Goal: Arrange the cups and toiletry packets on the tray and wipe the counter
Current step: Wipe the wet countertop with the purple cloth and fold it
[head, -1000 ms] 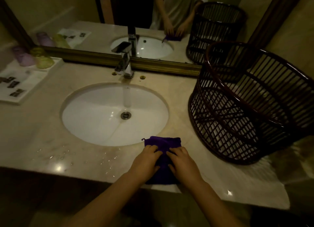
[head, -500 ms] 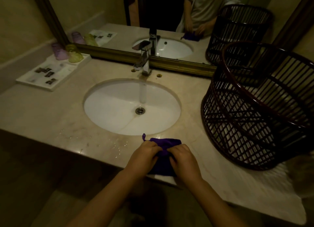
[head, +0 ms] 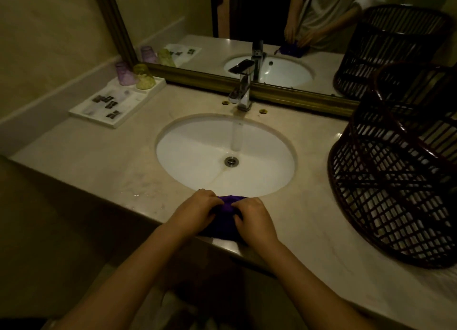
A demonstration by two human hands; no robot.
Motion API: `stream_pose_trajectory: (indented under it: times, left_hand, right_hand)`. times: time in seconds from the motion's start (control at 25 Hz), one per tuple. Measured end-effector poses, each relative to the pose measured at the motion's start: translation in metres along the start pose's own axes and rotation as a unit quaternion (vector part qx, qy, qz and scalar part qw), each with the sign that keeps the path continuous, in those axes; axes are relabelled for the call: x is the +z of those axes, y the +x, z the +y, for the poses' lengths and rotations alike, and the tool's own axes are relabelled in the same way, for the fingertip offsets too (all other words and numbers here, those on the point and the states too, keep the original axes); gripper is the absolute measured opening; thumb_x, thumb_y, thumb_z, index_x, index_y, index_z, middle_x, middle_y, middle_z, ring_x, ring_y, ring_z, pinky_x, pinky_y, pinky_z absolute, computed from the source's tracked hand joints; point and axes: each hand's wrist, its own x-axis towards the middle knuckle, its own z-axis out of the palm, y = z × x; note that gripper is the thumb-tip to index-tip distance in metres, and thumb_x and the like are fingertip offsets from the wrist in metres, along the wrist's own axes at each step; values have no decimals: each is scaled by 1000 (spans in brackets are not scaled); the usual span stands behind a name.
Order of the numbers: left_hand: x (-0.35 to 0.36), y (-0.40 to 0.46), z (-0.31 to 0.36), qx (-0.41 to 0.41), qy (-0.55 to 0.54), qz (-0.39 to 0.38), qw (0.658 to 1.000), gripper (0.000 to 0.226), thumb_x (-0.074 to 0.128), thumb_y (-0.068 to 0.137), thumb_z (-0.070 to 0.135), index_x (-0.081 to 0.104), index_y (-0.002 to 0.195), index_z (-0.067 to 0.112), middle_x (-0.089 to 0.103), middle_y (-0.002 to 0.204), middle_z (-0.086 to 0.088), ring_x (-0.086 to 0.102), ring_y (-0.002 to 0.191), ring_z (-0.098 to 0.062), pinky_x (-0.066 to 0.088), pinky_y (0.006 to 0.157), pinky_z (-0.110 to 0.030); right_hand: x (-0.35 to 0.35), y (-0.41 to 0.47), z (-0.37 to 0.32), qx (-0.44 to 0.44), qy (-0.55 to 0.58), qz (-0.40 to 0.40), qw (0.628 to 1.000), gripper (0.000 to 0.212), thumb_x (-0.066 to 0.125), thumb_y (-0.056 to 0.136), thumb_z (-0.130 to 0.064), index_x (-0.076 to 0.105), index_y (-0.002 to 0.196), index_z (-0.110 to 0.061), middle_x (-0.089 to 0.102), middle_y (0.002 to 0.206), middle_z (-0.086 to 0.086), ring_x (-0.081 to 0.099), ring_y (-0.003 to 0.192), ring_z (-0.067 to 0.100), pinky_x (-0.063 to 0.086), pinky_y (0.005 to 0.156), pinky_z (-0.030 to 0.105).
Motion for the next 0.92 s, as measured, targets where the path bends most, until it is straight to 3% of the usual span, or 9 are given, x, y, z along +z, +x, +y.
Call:
stream_pose_trajectory:
  times: [0.2,0.32,0.4,0.52,0.6,0.72,0.92]
  left_hand:
    - [-4,-8,-41,25,-5,-46,999,29,56,85,13,64,113,13,63,112,-8,54,106,-19,42,93,-29]
    - [-2,-8,-55,52,10,-73,996,32,54,86,17,60,117,14,60,117,-7,51,109,-19,43,93,-31]
    - [-3,-8,-65,79,32,-83,993,42,55,86,21,52,128,16,54,127,-7,47,117,-21,42,97,-32]
    - [-13,-8,-89,118,12,-20,993,52,53,88,33,40,137,20,45,142,-4,41,128,-19,34,105,-31]
    - [-27,-9,-116,104,-13,31,994,52,49,91,37,36,139,23,38,148,-2,33,135,-17,27,109,-32]
    - [-49,-12,-167,75,5,50,996,53,43,93,38,31,142,21,26,154,-3,19,142,-18,19,115,-40]
    - [-76,-19,-254,7,43,42,998,55,32,96,39,14,146,26,7,158,-4,1,145,-18,7,116,-48]
  right_hand:
    - [27,11,-25,46,-14,-31,998,28,47,85,-6,65,106,-9,63,115,6,46,115,20,41,93,26]
    - [37,7,-38,89,-32,-43,995,34,48,86,-18,58,119,-13,52,132,4,38,123,19,37,97,27]
    - [45,3,-48,110,-90,-36,989,40,45,88,-31,54,124,-16,48,137,3,40,123,20,35,99,33]
    - [51,4,-62,107,-211,34,971,46,45,89,-41,52,128,-16,51,138,9,45,128,28,31,106,48]
    - [57,11,-70,79,-254,75,961,51,41,88,-43,50,130,-16,48,140,13,41,132,31,23,106,51]
    - [72,22,-77,69,-264,59,960,54,29,90,-44,42,135,-17,40,146,11,32,137,30,18,109,50]
    - [102,25,-61,183,-240,-26,953,65,20,88,-56,16,145,-27,11,157,8,5,145,25,3,116,50]
